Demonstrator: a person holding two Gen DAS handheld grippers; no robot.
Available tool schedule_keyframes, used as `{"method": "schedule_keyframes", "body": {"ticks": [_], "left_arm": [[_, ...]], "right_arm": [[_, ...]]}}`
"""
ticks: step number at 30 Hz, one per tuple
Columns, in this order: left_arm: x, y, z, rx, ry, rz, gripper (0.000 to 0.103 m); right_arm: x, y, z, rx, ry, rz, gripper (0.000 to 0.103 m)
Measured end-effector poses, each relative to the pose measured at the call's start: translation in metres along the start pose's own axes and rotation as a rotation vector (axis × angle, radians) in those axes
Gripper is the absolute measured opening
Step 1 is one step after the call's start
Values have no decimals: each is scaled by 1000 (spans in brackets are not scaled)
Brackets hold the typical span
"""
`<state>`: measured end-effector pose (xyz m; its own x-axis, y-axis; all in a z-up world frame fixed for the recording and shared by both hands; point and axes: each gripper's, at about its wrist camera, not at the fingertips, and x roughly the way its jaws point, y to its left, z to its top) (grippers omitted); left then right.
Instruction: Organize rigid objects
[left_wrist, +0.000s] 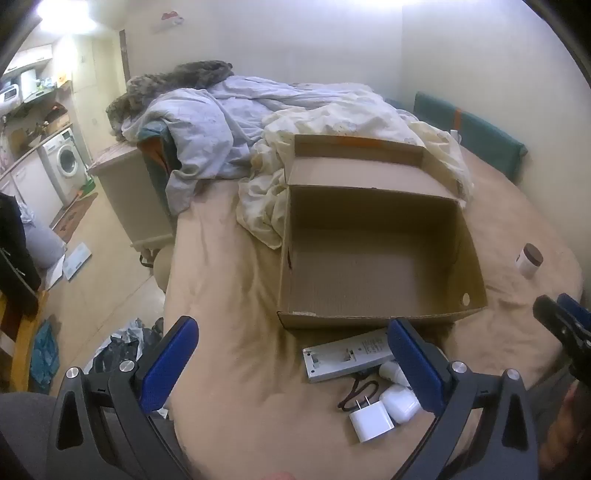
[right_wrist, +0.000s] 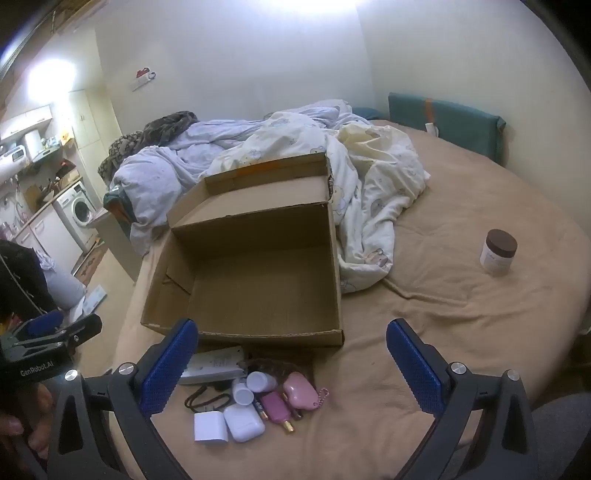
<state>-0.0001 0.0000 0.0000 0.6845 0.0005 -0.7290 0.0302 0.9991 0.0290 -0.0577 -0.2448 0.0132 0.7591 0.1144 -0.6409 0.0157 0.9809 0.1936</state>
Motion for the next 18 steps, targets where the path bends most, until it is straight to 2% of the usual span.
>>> {"method": "schedule_keyframes", "body": {"ticks": [18], "left_arm": [[-3,4,1,-12,2,-11,102]], "right_arm": [[-1,1,0,2,-2,4,103]]}}
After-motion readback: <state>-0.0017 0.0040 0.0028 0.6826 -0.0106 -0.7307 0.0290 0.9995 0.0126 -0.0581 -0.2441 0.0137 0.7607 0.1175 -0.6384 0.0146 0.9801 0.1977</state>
